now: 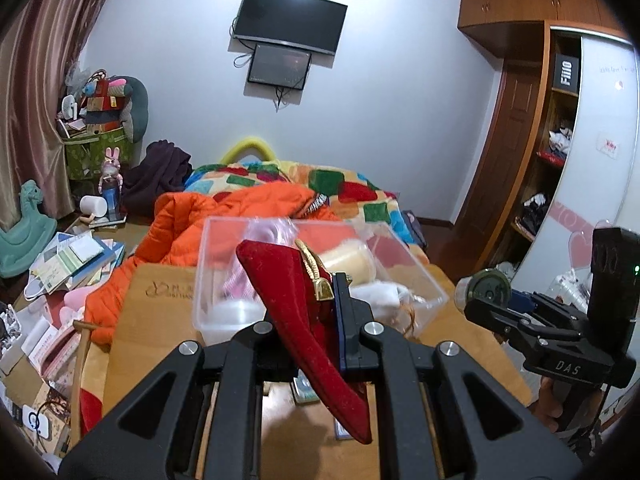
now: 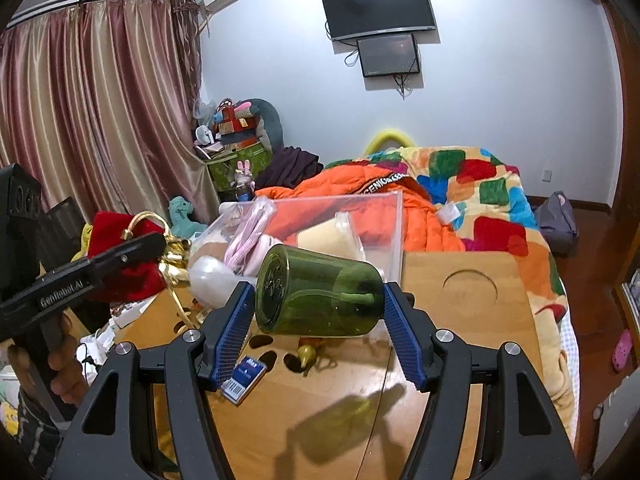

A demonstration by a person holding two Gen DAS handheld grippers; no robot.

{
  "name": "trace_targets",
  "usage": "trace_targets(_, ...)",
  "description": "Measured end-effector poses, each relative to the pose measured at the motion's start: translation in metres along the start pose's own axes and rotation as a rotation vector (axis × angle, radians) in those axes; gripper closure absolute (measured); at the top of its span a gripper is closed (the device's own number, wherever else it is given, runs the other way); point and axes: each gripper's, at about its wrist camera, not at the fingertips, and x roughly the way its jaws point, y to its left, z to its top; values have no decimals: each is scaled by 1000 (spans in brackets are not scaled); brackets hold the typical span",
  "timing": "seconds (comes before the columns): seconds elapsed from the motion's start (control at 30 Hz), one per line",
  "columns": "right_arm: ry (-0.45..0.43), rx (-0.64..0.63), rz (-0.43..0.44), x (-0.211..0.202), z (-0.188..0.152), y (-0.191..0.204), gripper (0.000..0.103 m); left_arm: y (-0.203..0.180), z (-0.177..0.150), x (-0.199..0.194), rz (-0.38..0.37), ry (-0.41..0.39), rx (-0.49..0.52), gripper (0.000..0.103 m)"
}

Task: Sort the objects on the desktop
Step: 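Lift and carry the red pouch and green bottle over the clear box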

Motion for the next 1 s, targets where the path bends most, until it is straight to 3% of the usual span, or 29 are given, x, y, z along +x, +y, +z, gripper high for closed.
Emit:
trace_targets(0.43, -51, -44, 0, 19, 41, 3, 42, 22, 37, 17, 19, -46, -23, 91)
trace_targets(1.0, 47, -49, 18, 76, 38, 0, 42, 15, 31, 77, -15, 44, -15, 91)
